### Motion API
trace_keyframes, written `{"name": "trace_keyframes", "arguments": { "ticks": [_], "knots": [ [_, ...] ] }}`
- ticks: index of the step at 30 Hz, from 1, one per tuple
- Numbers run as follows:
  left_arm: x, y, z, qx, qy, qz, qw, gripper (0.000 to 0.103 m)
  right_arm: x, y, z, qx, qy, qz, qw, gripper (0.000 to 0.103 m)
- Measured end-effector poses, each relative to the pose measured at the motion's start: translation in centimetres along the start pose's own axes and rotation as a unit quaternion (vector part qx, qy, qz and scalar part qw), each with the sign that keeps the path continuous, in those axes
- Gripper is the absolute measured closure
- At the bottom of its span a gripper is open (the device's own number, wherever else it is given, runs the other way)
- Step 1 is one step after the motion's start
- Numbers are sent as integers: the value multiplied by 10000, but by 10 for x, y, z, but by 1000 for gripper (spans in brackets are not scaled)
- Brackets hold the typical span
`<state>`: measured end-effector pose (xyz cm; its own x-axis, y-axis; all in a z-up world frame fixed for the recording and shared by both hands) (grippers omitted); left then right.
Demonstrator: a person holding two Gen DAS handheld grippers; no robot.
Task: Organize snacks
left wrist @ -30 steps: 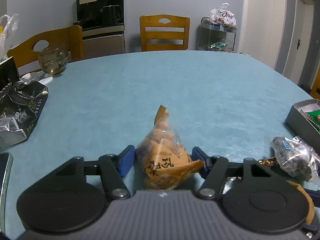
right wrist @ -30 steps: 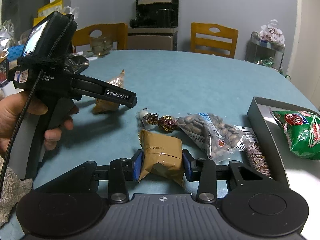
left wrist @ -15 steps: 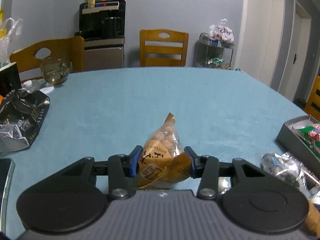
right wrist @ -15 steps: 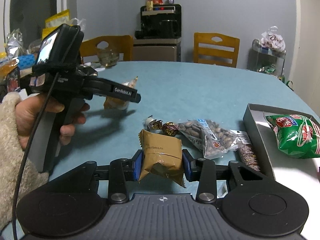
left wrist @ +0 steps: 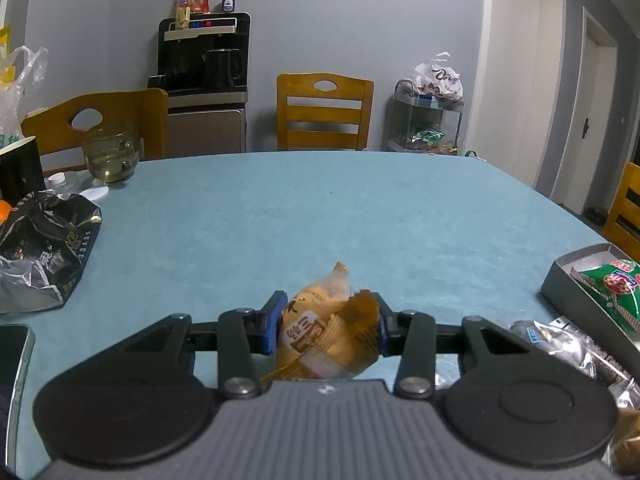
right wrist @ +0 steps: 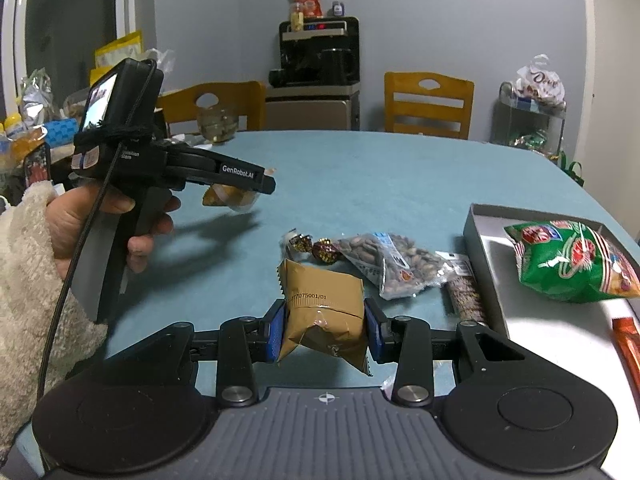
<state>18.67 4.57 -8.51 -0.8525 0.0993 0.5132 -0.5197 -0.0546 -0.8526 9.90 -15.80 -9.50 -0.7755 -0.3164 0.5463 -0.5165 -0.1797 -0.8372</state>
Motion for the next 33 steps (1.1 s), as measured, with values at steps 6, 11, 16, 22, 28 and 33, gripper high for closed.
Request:
{"name": "trace_keyframes", "arguments": {
  "ticks": [6,11,16,22,28,33],
  "knots": [
    [17,-11,7,-72,98,424,9990,64,13,3,7,-90,-17,96,9999,63],
    [36,-17,27,-220,384,647,9969,64,27,-1,12,-127,-45,252,9996,63],
    [53,-17,51,-371,374,613,9967,64,44,-3,24,-202,-56,426,9989,63],
    [75,-15,81,-513,378,702,9955,64,57,-4,41,-274,-70,543,9981,63],
    [89,-9,104,-570,373,682,9953,64,55,0,50,-250,-94,577,9980,63],
    [99,-11,122,-680,470,724,9939,64,60,-1,56,-332,-131,686,9970,63]
  ]
}}
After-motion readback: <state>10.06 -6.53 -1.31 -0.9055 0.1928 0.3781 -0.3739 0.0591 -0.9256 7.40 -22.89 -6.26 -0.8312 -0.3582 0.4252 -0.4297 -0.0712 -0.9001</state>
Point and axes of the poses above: each gripper's, at about its wrist camera, not at the fingertips, and x roughly against the way its jaws point, z to its right, y to its underside, the point moved 9 cm from there along -x, roughly the way its jaws point, and after that the axes turned 4 degrees about y, right-handed, at the moved point
